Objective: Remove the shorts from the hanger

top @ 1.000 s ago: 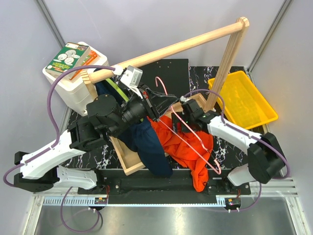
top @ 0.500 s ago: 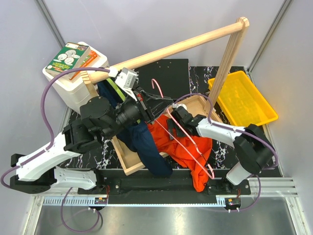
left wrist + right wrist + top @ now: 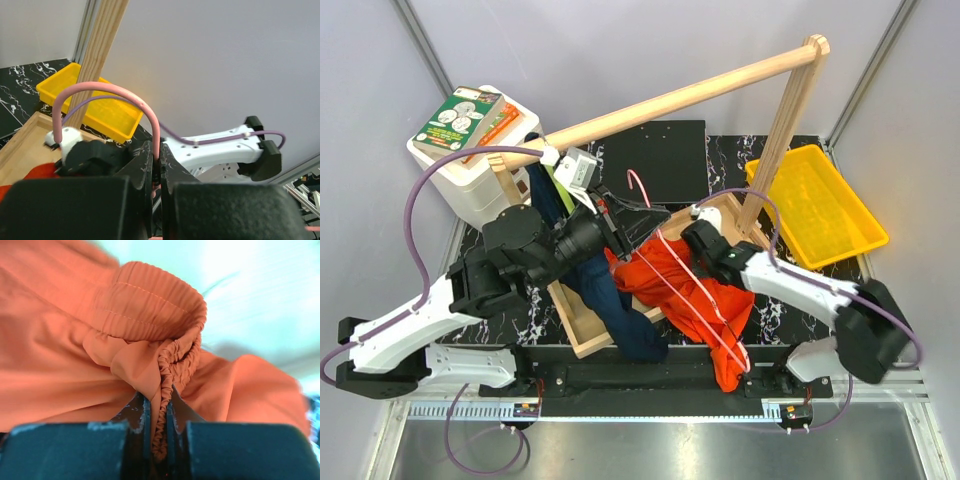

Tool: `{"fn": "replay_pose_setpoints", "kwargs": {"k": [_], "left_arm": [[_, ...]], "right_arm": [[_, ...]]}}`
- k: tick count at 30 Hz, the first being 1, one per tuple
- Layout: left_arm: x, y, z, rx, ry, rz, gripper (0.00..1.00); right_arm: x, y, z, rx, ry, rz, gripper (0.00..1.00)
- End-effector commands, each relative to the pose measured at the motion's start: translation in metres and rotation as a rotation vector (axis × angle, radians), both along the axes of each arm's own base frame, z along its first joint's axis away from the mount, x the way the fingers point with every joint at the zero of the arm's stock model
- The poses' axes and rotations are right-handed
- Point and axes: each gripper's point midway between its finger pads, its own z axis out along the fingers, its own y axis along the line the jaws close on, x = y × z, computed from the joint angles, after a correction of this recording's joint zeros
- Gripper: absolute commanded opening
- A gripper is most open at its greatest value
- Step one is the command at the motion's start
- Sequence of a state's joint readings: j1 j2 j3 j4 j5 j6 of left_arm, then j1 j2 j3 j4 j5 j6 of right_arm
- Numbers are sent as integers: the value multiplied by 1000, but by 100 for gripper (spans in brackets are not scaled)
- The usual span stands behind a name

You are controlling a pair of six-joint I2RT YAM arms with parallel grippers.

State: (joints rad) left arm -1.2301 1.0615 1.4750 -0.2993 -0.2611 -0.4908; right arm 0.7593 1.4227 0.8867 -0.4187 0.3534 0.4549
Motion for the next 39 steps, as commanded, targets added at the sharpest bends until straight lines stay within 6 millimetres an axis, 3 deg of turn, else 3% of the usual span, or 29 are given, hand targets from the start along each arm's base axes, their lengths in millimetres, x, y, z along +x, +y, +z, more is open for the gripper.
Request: {"fn": "replay_pose_setpoints", "kwargs": {"k": [1,5,8,11,14,15,19,21,22,24,25,27,28,31,36,39], "left_arm": [[-8,19,31,-115,-32,-8,0],[-8,24,41,-124,-57,-3,0],[-9,25,46,-127,-69,-6,0],[-9,26,47,-124,-78,-1,0],[-8,27,47,-119,-85,4,0],[-8,26,46,-115,-84,4,0],[-8,24,45,-110,-84,-4,0],[-9,22,44,-103,-84,-10,0],[-9,21,44,-100,-83,-10,0],[-9,21,42,-92,-84,-12,0],[-9,20,42,-90,-83,-14,0],[-10,21,42,-85,-86,-19,0],[-10,20,40,-80,-84,-21,0],[-11,17,37,-70,-84,-33,0],[-11,11,25,-17,-92,-47,0],[-11,11,19,2,-90,-46,0]], "right_arm": [[8,-33,74,37,-203,-168,0],[0,-66,130,105,-314,-292,0],[-5,-101,159,110,-374,-402,0],[-11,-148,177,75,-394,-546,0],[-14,-180,187,51,-418,-634,0],[-13,-200,188,28,-421,-700,0],[-1,-241,204,3,-411,-817,0],[11,-244,218,71,-428,-809,0],[19,-256,233,85,-455,-850,0],[29,-263,253,99,-484,-863,0],[34,-265,281,123,-541,-869,0],[48,-278,297,118,-559,-898,0],[58,-281,318,126,-599,-897,0],[72,-296,358,86,-677,-927,0],[87,-324,409,36,-789,-973,0],[103,-332,422,15,-828,-957,0]]}}
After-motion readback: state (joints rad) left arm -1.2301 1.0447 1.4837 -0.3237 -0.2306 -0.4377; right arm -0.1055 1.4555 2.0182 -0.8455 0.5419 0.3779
